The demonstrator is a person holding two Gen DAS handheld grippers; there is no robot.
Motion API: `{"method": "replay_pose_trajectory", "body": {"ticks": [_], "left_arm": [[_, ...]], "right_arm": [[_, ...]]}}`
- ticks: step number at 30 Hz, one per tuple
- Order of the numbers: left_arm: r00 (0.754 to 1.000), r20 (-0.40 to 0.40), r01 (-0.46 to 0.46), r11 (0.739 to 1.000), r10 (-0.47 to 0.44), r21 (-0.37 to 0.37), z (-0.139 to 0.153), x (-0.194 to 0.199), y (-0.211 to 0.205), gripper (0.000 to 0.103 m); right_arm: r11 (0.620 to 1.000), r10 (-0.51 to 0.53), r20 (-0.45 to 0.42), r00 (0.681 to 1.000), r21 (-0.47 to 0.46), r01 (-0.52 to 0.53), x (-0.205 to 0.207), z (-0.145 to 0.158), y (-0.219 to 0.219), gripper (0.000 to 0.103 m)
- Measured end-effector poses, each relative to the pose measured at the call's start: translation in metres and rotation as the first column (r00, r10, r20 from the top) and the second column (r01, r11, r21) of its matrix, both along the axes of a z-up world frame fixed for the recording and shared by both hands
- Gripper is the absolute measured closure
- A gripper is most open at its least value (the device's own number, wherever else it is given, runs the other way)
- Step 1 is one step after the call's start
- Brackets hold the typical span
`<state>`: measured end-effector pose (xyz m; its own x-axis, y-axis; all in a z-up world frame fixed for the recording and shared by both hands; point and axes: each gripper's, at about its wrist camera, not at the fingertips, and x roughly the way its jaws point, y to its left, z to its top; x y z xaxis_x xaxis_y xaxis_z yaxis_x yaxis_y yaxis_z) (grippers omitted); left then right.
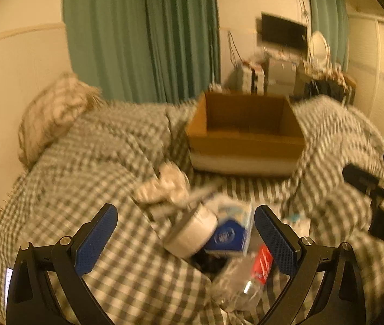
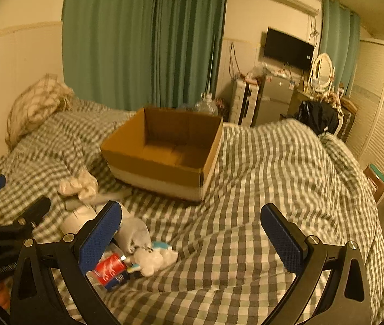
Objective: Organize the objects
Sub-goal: 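Grasp the blue tissue pack with the left tool while the right tool grasps the white plush toy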
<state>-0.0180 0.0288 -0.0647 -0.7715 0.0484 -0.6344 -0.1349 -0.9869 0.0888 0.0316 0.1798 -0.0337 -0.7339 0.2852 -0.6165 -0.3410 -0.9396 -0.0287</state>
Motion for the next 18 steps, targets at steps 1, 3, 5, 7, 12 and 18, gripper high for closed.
{"method": "replay_pose_trajectory", "body": {"ticks": [1, 3, 5, 7, 12, 18], "left_arm": [[1.000, 0.024, 0.013, 1.000, -0.013, -0.013, -0.008, -0.002, 0.005, 0.000], [0.997, 0.069, 0.047, 0.998, -0.045, -0.030, -0.023, -0.007, 0.016, 0.000], [0.993, 0.103, 0.069, 0.997, -0.064, -0.041, -0.036, -0.013, 0.024, 0.000], [0.990, 0.123, 0.072, 0.996, -0.065, -0.052, -0.046, -0.019, 0.029, 0.001], [0.981, 0.166, 0.112, 0.992, -0.101, -0.057, -0.068, -0.035, 0.033, 0.018], [0.982, 0.101, 0.167, 0.985, -0.161, -0.049, -0.058, -0.027, 0.034, 0.070]], "right_arm": [[1.000, -0.003, 0.010, 1.000, -0.001, 0.003, -0.001, -0.003, 0.001, 0.000], [1.000, -0.007, 0.029, 1.000, -0.007, 0.008, -0.003, -0.009, 0.004, 0.000], [1.000, -0.007, 0.040, 0.999, -0.014, 0.008, -0.005, -0.014, 0.007, 0.000], [1.000, -0.011, 0.052, 0.999, -0.025, 0.012, -0.007, -0.018, 0.008, 0.000], [1.000, 0.000, 0.103, 0.995, -0.029, 0.003, -0.015, -0.031, 0.007, 0.000], [1.000, 0.004, 0.142, 0.990, -0.024, -0.001, -0.021, -0.038, 0.005, 0.000]]}}
